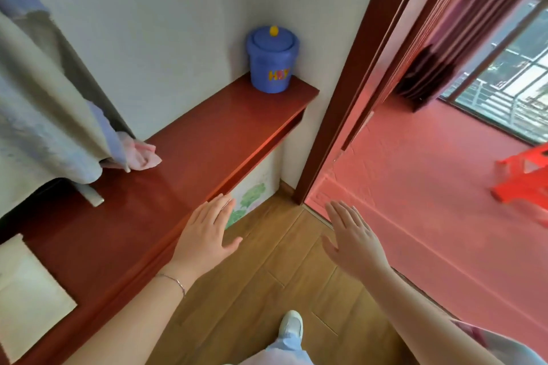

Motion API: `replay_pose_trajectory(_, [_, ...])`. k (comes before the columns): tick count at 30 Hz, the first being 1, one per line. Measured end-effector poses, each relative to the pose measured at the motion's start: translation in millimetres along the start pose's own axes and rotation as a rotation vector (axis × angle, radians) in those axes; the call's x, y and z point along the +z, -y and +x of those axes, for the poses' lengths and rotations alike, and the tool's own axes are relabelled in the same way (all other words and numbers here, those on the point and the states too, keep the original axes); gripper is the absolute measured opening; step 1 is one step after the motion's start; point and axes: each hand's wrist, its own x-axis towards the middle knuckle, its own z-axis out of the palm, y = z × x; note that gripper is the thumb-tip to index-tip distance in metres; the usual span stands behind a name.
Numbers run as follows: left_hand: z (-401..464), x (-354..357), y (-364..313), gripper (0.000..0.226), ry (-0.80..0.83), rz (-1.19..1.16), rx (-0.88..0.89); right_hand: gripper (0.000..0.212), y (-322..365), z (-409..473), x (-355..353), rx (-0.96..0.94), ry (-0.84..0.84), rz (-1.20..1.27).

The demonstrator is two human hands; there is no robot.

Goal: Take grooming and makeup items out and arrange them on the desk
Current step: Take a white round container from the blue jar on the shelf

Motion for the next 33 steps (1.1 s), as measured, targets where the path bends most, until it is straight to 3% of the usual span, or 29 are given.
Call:
replay_pose_trajectory(8, [45.4, -11.4, -10.1, 0.073, -0.018, 0.051, -0.05, 0.065, -39.8, 40.8, -9.1, -0.047, 0.014, 0.043])
replay_pose_trajectory(18, [93.1, -29.9, -16.8, 0.068, -0.114, 0.036, -0.121, 0.063, -62.3, 127.0, -44.2, -0.18, -0.086, 0.116])
replay_pose_trajectory(27, [189.9, -23.4, 9.9, 0.068, -0.167, -0.006, -0.08, 0.059, -63.9, 221.0, -62.4, -0.194, -0.17, 0.186])
replay_pose_trajectory(33, [267.8, -26.2, 40.5, 0.07, -0.212, -0.06, -0.088, 0.069, -60.3, 306.1, -92.1, -0.192, -0.116, 0.223])
